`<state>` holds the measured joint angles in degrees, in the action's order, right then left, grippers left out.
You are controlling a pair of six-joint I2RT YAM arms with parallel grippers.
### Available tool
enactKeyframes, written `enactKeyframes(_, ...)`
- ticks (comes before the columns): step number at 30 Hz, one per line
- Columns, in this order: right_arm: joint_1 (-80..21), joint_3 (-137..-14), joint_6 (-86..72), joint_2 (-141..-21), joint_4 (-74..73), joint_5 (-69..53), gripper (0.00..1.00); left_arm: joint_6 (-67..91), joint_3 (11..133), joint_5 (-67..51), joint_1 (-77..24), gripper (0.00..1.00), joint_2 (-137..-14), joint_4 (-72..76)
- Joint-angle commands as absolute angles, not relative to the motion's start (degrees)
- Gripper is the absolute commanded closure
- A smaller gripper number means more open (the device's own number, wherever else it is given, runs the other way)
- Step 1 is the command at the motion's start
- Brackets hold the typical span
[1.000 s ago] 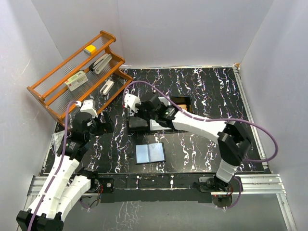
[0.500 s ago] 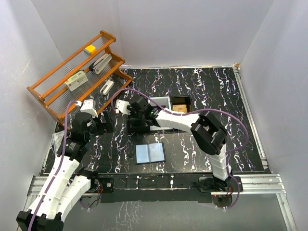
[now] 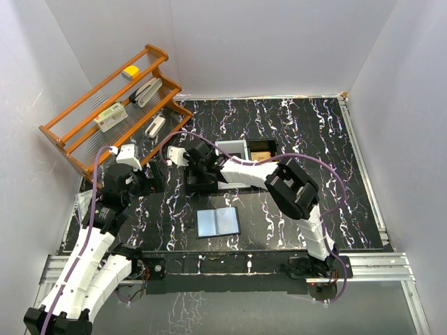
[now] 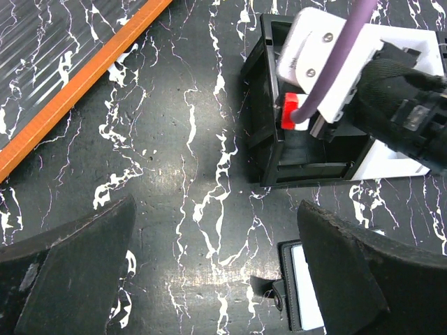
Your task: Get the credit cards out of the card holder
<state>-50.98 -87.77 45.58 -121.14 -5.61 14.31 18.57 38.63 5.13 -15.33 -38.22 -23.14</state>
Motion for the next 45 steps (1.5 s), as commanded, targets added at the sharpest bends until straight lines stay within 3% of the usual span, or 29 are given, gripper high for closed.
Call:
enactKeyframes(1, -50.71, -91.93, 47.22, -122.40, -2.19, 16.18, 1.00, 17.84, 38.80, 4.72, -15.14, 0.01, -37.44, -22.55)
enactKeyframes(8, -50.62, -92.90, 47.09, -124.97, -1.14, 17.60, 0.96, 17.79, 38.73, 4.23, -15.20, 0.01, -37.70, -22.41)
enactKeyframes(18, -50.60, -90.39, 46.42, -124.40, -1.04, 15.38, 0.81, 17.67, 38.75, 4.43, -15.15, 0.01, -38.06, -22.67)
enactKeyframes(24, -50.63, -89.80, 47.18, -124.80, -1.08, 16.46, 0.79, 17.58, 38.80, 3.60, -15.17, 0.01, -39.06, -22.68)
enactKeyframes(27, -50.63, -89.10, 47.46, -124.66, -0.97, 16.83, 0.67, 17.49, 38.71, 3.43, -15.14, 0.01, -39.19, -22.54)
enactKeyframes(39, -50.60, -89.12, 45.05, -124.19, -1.67, 17.40, 0.57, 17.18, 38.68, 2.52, -15.12, 0.01, -39.64, -22.33)
enactKeyframes(43, -50.62, -89.49, 43.57, -123.75, -2.11, 16.93, 0.41, 17.05, 38.51, 1.83, -15.18, 0.01, -39.85, -22.02)
enactKeyframes(45, -50.62, -89.85, 42.98, -123.75, -2.12, 17.08, 0.39, 17.05, 38.55, 1.55, -15.17, 0.01, -40.14, -22.06)
